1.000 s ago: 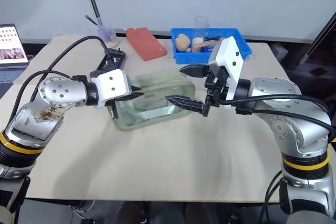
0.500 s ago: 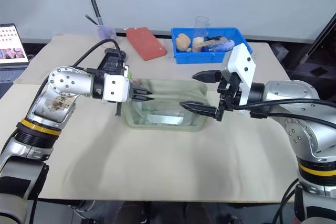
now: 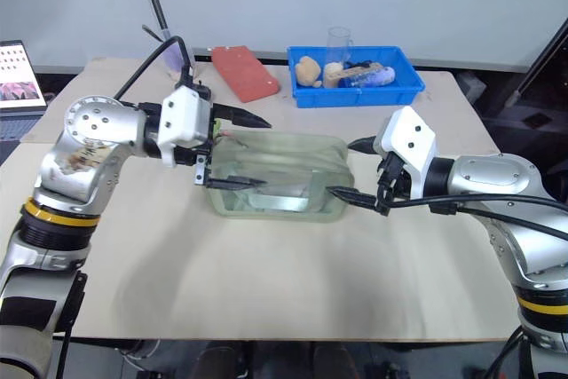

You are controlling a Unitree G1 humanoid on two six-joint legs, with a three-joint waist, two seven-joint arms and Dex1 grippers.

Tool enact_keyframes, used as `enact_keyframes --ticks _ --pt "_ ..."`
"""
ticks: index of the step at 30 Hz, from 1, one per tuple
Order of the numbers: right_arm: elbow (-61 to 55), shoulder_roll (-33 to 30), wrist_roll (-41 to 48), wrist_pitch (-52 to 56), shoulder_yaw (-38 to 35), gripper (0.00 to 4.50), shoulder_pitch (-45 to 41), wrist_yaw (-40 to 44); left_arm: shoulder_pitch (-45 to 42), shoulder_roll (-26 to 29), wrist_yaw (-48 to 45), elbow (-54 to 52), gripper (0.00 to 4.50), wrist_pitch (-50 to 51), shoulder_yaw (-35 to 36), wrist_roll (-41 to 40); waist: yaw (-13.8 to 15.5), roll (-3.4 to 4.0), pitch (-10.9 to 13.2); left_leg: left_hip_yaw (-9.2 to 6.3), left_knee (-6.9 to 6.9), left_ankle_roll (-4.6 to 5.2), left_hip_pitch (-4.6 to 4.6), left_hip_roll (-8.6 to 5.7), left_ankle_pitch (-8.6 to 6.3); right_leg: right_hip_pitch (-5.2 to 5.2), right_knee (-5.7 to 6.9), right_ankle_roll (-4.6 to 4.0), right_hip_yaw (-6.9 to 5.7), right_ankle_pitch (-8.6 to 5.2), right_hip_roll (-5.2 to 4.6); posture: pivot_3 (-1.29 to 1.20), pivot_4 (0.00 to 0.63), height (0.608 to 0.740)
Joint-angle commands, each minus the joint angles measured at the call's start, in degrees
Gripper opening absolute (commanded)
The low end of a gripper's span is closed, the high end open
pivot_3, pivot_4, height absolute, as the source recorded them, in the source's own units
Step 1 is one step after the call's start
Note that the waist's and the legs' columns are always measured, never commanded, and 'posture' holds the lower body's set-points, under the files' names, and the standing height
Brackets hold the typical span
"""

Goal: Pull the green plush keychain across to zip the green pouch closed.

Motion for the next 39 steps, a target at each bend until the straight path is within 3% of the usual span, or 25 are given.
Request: enact_keyframes --ticks 1,7,12,13,16,20,24,31,39 --pt "1.8 0.7 -2.2 -3.4 0.4 3.92 -1.1 0.7 -0.8 1.7 -0.2 -5.7 4.50 5.2 1.9 -3.3 0.0 0.00 0.0 0.00 0.00 0.00 0.02 0.00 0.00 0.00 0.01 0.00 0.00 -0.01 0.00 0.00 0.150 0.740" --pt "3.9 1.8 -4.3 -5.2 1.6 1.95 -1.9 1.8 1.4 3.0 2.0 -8.8 4.50 8.2 3.4 -3.8 0.1 0.00 0.0 -0.02 0.02 0.00 0.01 -0.01 0.00 0.02 0.01 0.00 0.00 -0.01 0.02 0.00 0.150 0.740" --pt "6.4 2.7 -4.9 -6.6 2.1 0.20 -3.2 3.1 3.9 6.3 6.8 -10.7 4.50 15.3 9.9 -7.1 0.1 0.00 0.0 -0.03 0.01 0.00 0.01 0.01 0.00 0.01 0.01 -0.01 0.00 -0.02 0.03 0.00 0.150 0.740" --pt "6.5 2.8 -4.8 -6.7 2.2 0.01 -3.2 3.4 4.2 6.6 8.8 -9.9 4.50 17.1 12.1 -7.8 0.1 0.00 0.0 -0.03 0.01 0.00 0.01 0.01 0.00 0.01 0.02 -0.01 0.00 -0.02 0.03 0.00 0.150 0.740" --pt "6.8 2.7 -4.9 -7.3 2.5 0.01 -2.9 4.6 6.0 8.4 13.4 -7.5 4.50 20.4 17.3 -7.7 0.1 0.00 0.0 -0.03 0.01 0.00 0.02 0.01 0.00 0.01 0.02 -0.01 0.00 -0.02 0.02 0.00 0.150 0.740" --pt "7.5 2.4 -6.0 -8.6 3.1 0.01 -2.8 5.8 16.2 11.8 16.3 -5.1 4.50 19.3 24.5 -5.1 -0.1 0.00 0.0 0.03 -0.05 0.00 0.10 0.02 0.00 0.01 0.02 -0.02 0.00 -0.02 0.01 0.00 0.150 0.740" --pt "7.9 2.8 -6.3 -8.9 3.1 0.01 -3.0 6.5 22.5 10.2 21.4 -3.9 4.50 16.1 28.1 -3.1 0.2 -0.04 0.0 0.08 -0.08 -0.01 0.13 0.06 -0.01 -0.03 0.02 -0.19 0.00 0.03 0.00 0.00 0.150 0.740" --pt "7.9 3.0 -6.5 -8.7 2.9 0.01 -3.1 6.8 24.2 5.1 26.1 -3.5 4.50 13.0 25.9 -2.1 0.6 -0.09 0.0 0.15 -0.06 -0.27 0.10 0.01 -0.15 -0.01 -0.04 -0.49 -0.03 0.23 -0.13 0.00 0.150 0.740" --pt "7.4 2.9 -6.4 -8.3 2.6 0.01 -3.2 7.0 21.8 4.0 25.8 1.8 4.50 7.0 21.4 1.8 0.3 -0.09 0.0 0.14 -0.08 -0.04 0.10 0.04 -0.01 -0.04 -0.02 -0.54 -0.04 0.26 -0.07 0.00 0.150 0.740"
